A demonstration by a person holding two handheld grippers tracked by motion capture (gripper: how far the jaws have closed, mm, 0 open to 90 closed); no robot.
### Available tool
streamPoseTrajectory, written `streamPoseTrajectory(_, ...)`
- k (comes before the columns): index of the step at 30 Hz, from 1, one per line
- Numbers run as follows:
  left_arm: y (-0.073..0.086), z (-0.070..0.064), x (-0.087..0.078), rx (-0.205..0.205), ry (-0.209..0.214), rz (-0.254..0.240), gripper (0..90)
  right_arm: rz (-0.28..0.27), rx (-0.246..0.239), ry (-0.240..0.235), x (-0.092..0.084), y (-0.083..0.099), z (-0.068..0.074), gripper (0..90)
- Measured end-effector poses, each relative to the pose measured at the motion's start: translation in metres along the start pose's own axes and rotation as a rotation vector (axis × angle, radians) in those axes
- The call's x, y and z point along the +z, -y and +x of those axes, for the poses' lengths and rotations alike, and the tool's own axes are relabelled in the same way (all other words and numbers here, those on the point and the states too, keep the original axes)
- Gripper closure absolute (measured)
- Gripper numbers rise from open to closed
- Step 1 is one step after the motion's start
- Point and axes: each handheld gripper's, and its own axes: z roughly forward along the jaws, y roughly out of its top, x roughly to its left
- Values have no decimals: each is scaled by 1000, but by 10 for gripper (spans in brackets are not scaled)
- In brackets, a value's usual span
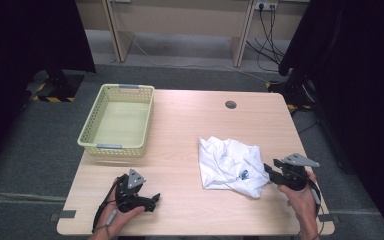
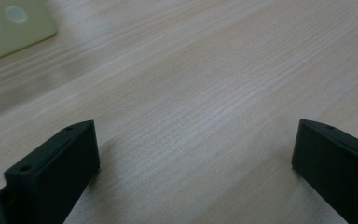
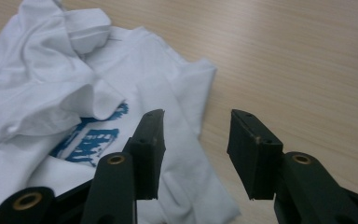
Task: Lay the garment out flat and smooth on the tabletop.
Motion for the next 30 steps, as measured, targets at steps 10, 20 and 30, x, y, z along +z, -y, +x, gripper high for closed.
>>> streamPoseTrajectory(10,0,0,0,0,0,0,0,110,-36,-36,45,-2,9,754)
streamPoseTrajectory(20,0,0,0,0,-1,0,0,78,13,37,24,5,-14,870)
streamPoseTrajectory(30,0,0,0,0,-1,0,0,93,149,123,3,29,-43,572)
